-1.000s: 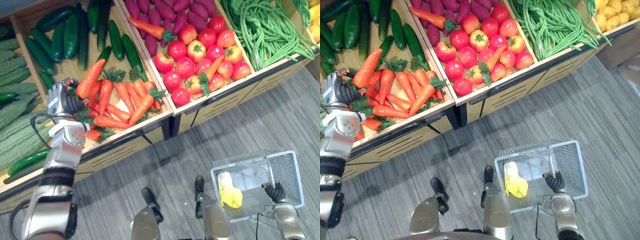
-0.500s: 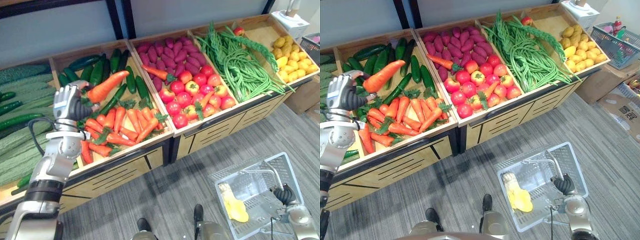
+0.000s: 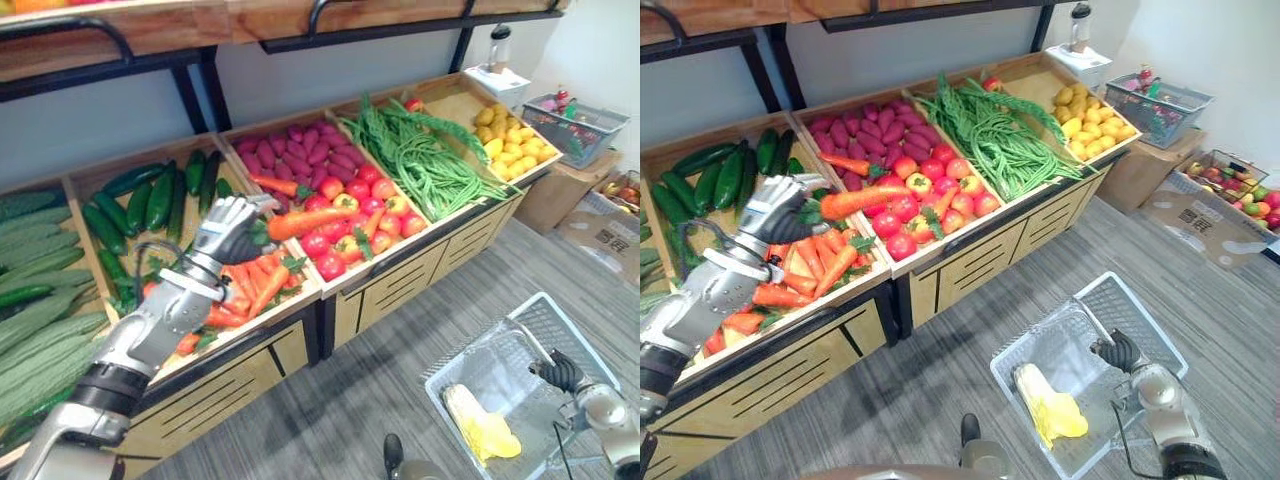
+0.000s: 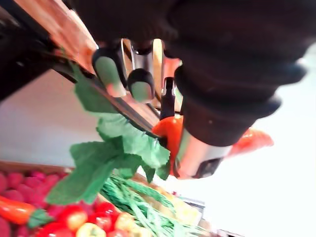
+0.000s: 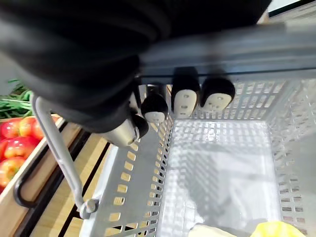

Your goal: Pick vegetable in the basket

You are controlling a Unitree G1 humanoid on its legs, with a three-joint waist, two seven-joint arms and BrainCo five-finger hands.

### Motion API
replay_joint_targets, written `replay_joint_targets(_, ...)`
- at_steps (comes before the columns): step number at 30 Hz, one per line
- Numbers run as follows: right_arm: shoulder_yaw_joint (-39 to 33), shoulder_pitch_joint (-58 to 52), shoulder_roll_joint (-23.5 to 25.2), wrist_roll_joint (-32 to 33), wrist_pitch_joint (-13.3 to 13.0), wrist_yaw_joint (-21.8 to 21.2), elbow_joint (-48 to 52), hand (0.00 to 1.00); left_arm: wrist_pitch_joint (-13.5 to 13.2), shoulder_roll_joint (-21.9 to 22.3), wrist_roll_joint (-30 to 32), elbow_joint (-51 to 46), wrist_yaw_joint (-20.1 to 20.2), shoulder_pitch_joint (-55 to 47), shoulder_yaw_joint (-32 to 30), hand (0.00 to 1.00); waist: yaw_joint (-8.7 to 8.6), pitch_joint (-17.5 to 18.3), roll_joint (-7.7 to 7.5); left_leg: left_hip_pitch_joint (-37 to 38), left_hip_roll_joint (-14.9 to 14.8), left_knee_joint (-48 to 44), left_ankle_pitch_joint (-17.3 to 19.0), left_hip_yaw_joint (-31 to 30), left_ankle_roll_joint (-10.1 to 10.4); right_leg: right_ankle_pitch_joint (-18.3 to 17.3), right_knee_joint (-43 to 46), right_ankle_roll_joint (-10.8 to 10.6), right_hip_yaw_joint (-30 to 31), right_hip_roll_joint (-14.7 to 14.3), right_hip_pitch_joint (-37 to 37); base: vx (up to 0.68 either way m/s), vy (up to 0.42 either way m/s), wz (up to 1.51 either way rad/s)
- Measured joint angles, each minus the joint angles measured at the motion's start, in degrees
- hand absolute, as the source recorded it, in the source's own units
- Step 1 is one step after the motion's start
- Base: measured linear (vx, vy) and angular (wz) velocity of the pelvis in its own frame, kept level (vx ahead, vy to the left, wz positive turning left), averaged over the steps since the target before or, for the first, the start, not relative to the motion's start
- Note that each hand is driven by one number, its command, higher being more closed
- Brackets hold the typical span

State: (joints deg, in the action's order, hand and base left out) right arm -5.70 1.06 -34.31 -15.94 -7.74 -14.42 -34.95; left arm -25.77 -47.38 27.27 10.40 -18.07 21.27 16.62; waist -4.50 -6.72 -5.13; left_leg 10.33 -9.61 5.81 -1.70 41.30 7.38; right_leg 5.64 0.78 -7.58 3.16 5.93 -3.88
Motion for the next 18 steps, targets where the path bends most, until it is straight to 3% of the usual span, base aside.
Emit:
replay_joint_targets(11,5.0,2.5,-1.3,-2.1,1.3,-8.8,7.8,1.0,-2.2,5.4,-2.4,-4.0,5.9,6.2,16.6,1.0,-0.18,3.2,-0.14,2.8,-1.2,-0.9,0.4,5.8,1.7,-0.9,0.3,0.4,0.1,-1.0,-0.8,-0.02,-0.007,-0.23)
replay_joint_targets(15,7.4,4.3,-2.2,-3.1,1.5,-12.2,9.2,1.0,-2.6,8.8,-4.0,-5.0,8.0,9.1,23.0,1.0,-0.43,3.6,-0.39,2.8,-3.7,-7.6,4.2,7.7,2.3,-1.3,1.5,1.1,-0.1,-1.1,-0.8,0.03,0.013,-0.31)
replay_joint_targets(18,10.9,7.9,-3.5,-4.6,1.2,-15.1,10.1,1.0,-2.8,11.9,-6.1,-5.1,9.8,12.1,27.4,1.0,-1.76,3.7,-0.25,2.6,-6.9,-14.5,8.5,9.2,3.0,-1.5,3.0,1.5,0.0,-2.1,-1.1,0.04,0.005,-0.31)
